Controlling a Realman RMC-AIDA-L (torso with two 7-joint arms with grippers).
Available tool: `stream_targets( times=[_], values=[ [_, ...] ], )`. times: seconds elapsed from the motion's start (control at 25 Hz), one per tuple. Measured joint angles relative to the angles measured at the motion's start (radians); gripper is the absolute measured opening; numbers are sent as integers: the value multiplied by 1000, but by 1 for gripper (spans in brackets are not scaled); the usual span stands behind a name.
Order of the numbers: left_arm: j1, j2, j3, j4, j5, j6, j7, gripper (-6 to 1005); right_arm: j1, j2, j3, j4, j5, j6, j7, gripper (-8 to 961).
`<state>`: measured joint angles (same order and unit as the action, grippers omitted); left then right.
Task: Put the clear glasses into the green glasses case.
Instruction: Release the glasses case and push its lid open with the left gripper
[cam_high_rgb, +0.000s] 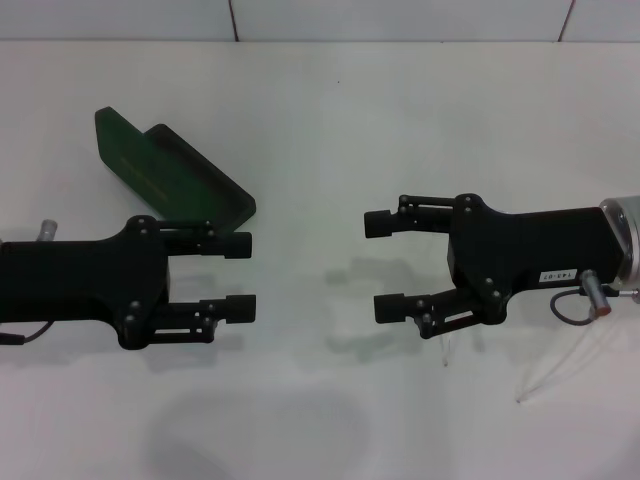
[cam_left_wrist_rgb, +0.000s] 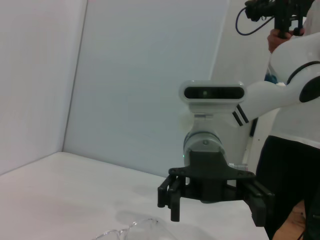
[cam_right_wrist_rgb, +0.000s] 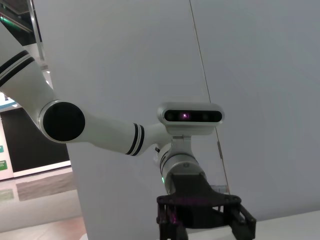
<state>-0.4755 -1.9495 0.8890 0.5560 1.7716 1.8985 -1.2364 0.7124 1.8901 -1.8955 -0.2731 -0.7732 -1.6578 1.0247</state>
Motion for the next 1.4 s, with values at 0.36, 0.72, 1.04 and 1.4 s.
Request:
stream_targets(
  times=[0.36,0.72,1.04,1.4],
  values=[
    [12,-2,-9,2,2,0,0,675,-17,1,3,0,0,-2,-9,885],
    [17,-5,-9,5,2,0,0,673,-25,1,3,0,2,-7,-9,884],
    [17,-6,-8,5,0,1,0,672,-31,0,3,0,6,-8,-9,883],
    [17,-11,-56,11,-6,1,-13,671,-55,0,79,-3,4,-4,-24,882]
  ],
)
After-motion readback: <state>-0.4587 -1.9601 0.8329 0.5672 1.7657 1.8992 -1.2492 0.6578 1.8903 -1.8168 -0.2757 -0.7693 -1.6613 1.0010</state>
